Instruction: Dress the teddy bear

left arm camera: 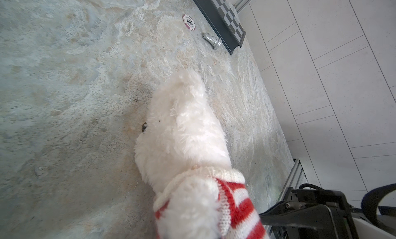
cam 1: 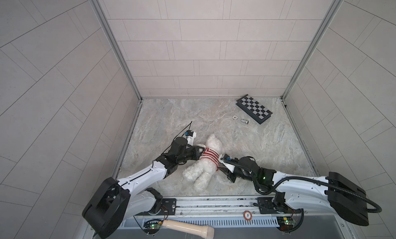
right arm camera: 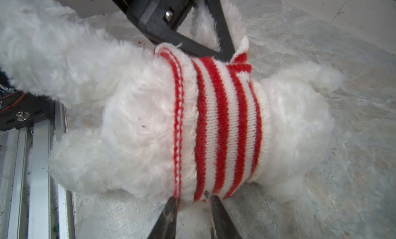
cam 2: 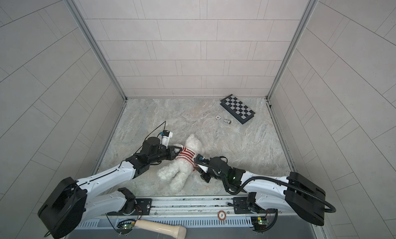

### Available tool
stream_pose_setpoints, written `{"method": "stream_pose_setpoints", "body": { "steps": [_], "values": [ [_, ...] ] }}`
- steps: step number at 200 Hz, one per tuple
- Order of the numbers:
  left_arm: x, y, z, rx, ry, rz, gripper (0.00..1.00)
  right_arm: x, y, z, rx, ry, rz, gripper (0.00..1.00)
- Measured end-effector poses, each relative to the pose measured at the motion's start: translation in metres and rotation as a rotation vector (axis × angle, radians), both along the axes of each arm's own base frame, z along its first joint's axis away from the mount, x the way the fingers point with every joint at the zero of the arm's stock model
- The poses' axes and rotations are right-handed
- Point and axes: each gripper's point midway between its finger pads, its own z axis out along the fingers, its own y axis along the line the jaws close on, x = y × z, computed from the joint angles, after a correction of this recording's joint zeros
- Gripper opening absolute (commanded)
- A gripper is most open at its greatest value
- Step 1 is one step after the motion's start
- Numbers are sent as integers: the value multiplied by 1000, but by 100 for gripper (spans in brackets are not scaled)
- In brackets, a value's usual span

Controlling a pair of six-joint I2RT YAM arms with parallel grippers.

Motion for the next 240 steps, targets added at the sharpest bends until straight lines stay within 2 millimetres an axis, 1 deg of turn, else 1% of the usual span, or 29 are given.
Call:
{"method": "stream_pose_setpoints", "body": {
  "steps": [14, 42, 50, 60, 66, 119, 140, 157, 171, 189, 214, 231, 240],
  "values": [
    [0, 0, 0, -3, 2, 1, 0, 1, 5, 2, 7, -5, 10, 25],
    [0, 0, 0, -6, 6, 4, 0, 2, 8, 1, 2, -10, 20, 14],
    [0, 0, 0, -6, 6, 4, 0, 2, 8, 1, 2, -9, 20, 10],
    [0, 0, 0, -6, 6, 4, 0, 3, 8, 1, 0, -13, 21, 2],
    [0, 0, 0, -6, 6, 4, 0, 3, 8, 1, 0, -11, 20, 0],
    [0, 2, 7, -15, -8, 18, 0, -3, 9, 4, 10, -18, 51, 0],
    [1, 7, 11, -19, -6, 51, 0, -13, 7, 8, 36, -17, 96, 0],
    [3, 10, 18, -35, -13, 79, 0, -24, 9, 9, 48, -8, 153, 0],
    [4, 12, 23, -49, -23, 102, 0, -31, 13, 6, 48, 5, 199, 0],
    [3, 15, 26, -66, -23, 120, 0, -38, 18, -3, 32, 35, 249, 0],
    [2, 16, 26, -78, -12, 130, 0, -38, 25, -13, 25, 58, 267, 0],
    [1, 16, 28, -84, -16, 133, 0, -34, 29, -14, 42, 62, 253, 0],
    [1, 17, 31, -88, -24, 134, 0, -32, 30, -11, 55, 59, 242, 5]
  ]
}}
